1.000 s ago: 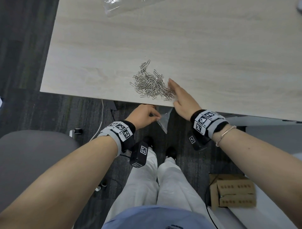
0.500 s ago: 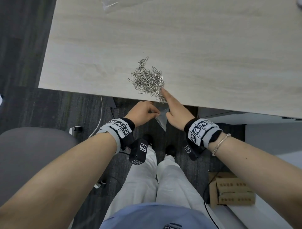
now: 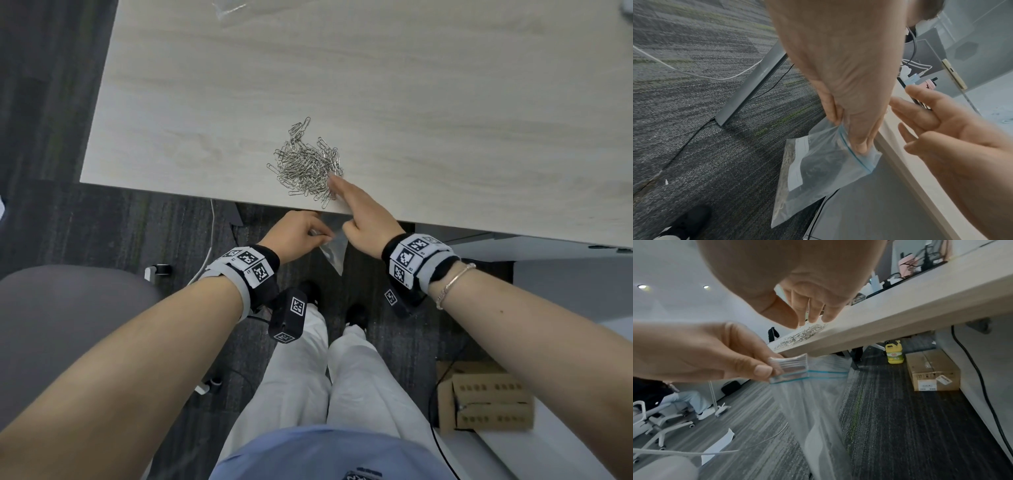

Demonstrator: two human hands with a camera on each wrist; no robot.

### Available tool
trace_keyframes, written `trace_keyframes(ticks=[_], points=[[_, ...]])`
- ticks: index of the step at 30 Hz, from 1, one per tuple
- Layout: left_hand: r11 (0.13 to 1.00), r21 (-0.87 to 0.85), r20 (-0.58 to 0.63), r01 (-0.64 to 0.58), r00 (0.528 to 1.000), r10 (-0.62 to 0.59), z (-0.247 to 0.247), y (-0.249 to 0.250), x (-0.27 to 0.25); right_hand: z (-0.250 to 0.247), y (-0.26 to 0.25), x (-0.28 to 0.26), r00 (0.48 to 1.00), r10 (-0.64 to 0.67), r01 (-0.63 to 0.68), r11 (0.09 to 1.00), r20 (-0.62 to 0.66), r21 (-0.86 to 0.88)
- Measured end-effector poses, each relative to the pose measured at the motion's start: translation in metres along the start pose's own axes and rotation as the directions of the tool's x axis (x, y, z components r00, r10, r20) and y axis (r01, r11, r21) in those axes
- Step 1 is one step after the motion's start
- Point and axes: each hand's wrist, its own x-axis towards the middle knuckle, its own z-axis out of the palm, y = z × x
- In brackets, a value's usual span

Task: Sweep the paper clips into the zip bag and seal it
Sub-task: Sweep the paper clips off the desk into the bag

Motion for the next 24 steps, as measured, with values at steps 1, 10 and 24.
trace_keyframes(ticks=[1,10,24], points=[[1.000,-0.004,0.003,0.001,1.000,-0.001,0.000,-0.001,0.000,0.001,0.000,0.004,1.000,0.008,-0.007,0.999,0.024,-0.040],[0.999,-0.039,-0.005,0.033,0.999,-0.034,0.000,-0.005,0.000,0.009,0.004,-0.022,0.990,-0.010,0.016,0.999,0.144,-0.038],[0.999,-0.033,0.032,0.024,0.999,-0.023,-0.008,-0.015,-0.005,-0.001,0.000,-0.004,1.000,-0.013,0.014,0.998,0.010,-0.059]])
